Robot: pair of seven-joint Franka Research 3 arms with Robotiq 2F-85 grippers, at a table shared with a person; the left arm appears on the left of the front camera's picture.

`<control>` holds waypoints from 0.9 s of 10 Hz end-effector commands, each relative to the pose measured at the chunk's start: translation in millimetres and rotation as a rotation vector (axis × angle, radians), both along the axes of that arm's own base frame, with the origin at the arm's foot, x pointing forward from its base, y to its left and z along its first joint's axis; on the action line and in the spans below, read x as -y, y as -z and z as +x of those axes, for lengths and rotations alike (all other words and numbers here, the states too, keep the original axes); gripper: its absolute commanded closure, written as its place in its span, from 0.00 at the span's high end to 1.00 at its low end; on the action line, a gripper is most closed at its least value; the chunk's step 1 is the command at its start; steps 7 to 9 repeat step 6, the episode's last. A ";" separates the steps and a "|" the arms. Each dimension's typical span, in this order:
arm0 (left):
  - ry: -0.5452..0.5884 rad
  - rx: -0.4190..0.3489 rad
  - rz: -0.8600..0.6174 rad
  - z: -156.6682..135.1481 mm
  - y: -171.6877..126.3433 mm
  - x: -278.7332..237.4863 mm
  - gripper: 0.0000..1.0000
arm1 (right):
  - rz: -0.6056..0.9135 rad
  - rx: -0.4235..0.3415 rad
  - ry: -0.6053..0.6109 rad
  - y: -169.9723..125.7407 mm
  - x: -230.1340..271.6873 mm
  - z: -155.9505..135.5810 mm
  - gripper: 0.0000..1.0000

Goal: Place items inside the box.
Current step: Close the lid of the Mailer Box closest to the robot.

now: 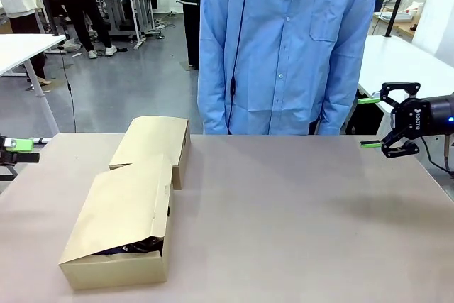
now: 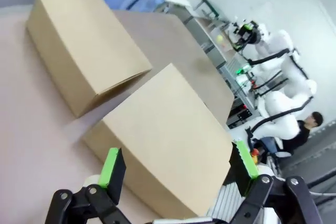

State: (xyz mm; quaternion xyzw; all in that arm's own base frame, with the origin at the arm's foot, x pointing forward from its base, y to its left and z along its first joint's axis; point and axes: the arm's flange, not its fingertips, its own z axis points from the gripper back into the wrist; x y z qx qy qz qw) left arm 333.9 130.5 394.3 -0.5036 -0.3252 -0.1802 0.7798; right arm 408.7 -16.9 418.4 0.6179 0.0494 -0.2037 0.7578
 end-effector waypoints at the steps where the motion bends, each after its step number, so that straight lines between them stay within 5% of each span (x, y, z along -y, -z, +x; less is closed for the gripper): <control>1: 0.042 0.120 -0.012 -8.2 -9.3 -0.9 1.00 | 0.014 0.023 0.003 -1.8 -2.9 0.9 1.00; 9: 0.042 0.120 -0.012 -8.2 -9.3 -0.9 1.00 | 0.014 0.023 0.003 -1.8 -2.9 0.9 1.00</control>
